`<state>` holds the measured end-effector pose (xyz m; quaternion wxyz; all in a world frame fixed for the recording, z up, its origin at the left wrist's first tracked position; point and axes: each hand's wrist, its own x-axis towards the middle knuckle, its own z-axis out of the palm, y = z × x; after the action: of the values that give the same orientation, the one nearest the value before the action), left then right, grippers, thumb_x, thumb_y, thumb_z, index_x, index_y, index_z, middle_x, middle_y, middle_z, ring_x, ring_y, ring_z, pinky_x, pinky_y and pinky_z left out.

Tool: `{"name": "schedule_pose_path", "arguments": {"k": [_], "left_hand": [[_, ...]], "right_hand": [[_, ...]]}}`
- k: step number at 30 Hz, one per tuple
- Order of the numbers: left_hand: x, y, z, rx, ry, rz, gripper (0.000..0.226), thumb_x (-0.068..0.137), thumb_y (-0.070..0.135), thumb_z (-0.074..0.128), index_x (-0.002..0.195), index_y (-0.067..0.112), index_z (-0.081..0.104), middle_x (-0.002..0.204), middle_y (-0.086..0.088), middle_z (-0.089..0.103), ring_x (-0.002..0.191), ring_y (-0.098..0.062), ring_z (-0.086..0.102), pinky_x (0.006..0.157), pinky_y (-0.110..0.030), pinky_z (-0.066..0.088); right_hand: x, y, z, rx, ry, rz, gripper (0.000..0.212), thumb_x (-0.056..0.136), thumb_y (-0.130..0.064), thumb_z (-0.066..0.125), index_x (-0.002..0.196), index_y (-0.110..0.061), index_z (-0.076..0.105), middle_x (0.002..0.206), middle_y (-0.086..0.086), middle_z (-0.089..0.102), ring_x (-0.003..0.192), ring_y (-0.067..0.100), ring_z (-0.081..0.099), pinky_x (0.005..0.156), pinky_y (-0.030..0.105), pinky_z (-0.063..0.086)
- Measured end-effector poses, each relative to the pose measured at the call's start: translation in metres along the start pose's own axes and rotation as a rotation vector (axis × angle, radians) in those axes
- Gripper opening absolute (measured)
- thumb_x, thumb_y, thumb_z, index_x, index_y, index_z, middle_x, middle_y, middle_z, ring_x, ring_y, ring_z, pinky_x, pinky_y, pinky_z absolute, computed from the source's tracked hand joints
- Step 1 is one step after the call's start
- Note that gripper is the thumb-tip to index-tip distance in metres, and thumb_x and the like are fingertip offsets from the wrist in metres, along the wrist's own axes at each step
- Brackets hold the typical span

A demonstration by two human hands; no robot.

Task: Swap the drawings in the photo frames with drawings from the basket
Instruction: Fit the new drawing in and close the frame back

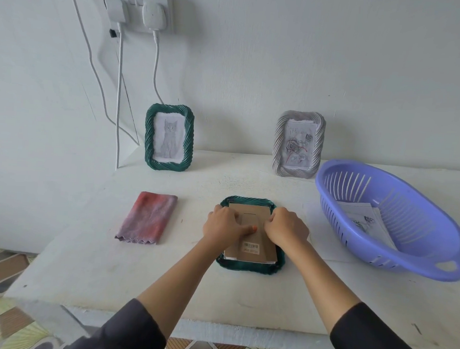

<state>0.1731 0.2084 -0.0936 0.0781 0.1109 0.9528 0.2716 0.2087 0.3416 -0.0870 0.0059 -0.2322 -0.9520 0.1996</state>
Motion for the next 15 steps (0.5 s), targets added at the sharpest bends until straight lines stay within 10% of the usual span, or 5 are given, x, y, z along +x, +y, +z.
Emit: {"name": "schedule_pose_path", "arguments": {"k": [15], "left_hand": [[-0.0017,0.0016,-0.0044,0.052,-0.015,0.006,0.054,0.076,0.055,0.063,0.116,0.018,0.059,0.121,-0.006,0.051,0.107,-0.021,0.053,0.075,-0.029,0.041]], "right_hand": [[-0.0061,-0.0073,-0.0067,-0.218,-0.027,-0.134,0.024,0.092,-0.02,0.042,0.109,-0.009,0.056,0.114,0.009,0.062,0.105,0.029,0.059,0.074,0.031,0.042]]}}
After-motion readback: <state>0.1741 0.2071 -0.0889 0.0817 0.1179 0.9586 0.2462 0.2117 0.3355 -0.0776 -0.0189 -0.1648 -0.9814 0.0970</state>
